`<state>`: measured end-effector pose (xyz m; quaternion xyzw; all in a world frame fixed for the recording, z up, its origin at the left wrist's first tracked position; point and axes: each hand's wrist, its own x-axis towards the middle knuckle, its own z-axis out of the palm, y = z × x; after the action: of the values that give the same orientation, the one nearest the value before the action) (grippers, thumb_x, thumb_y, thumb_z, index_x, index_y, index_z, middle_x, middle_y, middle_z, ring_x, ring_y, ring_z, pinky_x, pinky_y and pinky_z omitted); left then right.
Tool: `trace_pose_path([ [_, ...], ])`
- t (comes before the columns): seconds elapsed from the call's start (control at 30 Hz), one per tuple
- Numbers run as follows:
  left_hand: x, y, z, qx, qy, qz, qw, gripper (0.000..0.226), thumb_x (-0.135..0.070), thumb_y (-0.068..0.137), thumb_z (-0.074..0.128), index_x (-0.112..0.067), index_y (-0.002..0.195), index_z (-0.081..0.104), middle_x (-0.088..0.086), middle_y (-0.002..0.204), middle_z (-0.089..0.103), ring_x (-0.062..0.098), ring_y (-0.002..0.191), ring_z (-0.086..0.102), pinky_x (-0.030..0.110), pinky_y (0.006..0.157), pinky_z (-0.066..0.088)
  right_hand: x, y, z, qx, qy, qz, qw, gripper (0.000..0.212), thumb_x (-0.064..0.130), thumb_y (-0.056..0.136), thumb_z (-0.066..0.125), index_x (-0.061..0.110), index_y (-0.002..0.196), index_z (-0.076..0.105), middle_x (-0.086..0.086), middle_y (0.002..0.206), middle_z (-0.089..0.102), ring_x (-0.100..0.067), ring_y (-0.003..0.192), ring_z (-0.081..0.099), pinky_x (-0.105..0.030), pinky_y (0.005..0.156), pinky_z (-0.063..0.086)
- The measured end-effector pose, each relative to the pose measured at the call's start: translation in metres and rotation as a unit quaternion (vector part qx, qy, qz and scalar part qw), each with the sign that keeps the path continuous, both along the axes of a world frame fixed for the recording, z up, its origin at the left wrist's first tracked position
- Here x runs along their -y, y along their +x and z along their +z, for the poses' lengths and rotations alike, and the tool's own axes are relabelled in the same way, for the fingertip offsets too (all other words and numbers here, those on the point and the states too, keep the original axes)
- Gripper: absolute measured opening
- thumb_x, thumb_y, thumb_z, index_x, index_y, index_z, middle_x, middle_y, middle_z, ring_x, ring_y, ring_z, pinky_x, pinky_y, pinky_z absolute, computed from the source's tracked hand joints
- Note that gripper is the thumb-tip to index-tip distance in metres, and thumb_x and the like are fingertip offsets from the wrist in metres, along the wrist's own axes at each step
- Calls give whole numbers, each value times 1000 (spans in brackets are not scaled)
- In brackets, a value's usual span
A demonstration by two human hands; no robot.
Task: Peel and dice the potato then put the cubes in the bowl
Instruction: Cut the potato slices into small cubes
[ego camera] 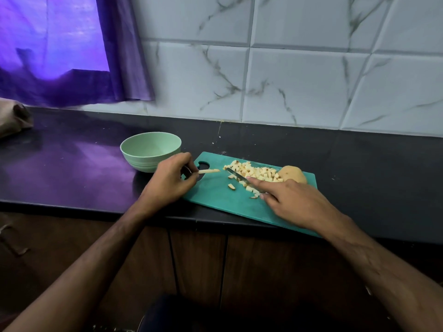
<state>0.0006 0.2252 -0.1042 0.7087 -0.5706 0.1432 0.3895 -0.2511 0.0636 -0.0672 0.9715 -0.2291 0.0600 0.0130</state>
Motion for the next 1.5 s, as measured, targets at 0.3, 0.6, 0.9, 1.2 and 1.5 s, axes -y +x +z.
trace_pose_path([
  [0.3, 1, 3, -8, 17, 57, -40, 997, 21, 1, 80, 75, -18, 86, 67, -10, 86, 60, 7, 82, 62, 9, 71, 43, -17, -18, -3, -6, 89, 41, 995, 49, 46, 109, 34, 67, 148, 14, 6, 66, 52, -9, 57, 49, -23, 54, 34],
  [0.6, 7, 5, -13, 16, 75, -60, 995, 23, -8, 83, 75, -25, 97, 66, -12, 90, 64, 8, 83, 63, 35, 73, 55, -17, -13, 6, -10, 75, -24, 997, 49, 44, 109, 32, 62, 152, 17, 11, 74, 48, -5, 63, 47, -27, 55, 37],
  [0.9, 14, 0, -13, 74, 128, -30, 989, 35, -34, 82, 55, -42, 114, 67, -20, 88, 54, -1, 86, 53, 29, 66, 28, -30, 0, 7, -2, 116, -13, 993, 49, 41, 109, 34, 56, 154, 21, 10, 76, 55, -5, 59, 52, -37, 73, 57],
  [1.2, 28, 0, -16, 89, 153, -33, 984, 25, -47, 92, 55, -44, 113, 67, -22, 87, 54, 8, 110, 61, 34, 71, 33, -34, 3, 1, -16, 122, -19, 992, 51, 37, 110, 34, 50, 157, 20, 9, 72, 50, -5, 60, 46, -27, 54, 34],
  [1.5, 26, -1, -16, 79, 148, -28, 985, 20, -39, 95, 64, -43, 114, 68, -18, 95, 59, 9, 112, 61, 36, 75, 39, -34, 4, 5, -32, 88, -25, 995, 51, 39, 110, 32, 49, 158, 17, 13, 75, 45, -4, 64, 43, -30, 61, 36],
])
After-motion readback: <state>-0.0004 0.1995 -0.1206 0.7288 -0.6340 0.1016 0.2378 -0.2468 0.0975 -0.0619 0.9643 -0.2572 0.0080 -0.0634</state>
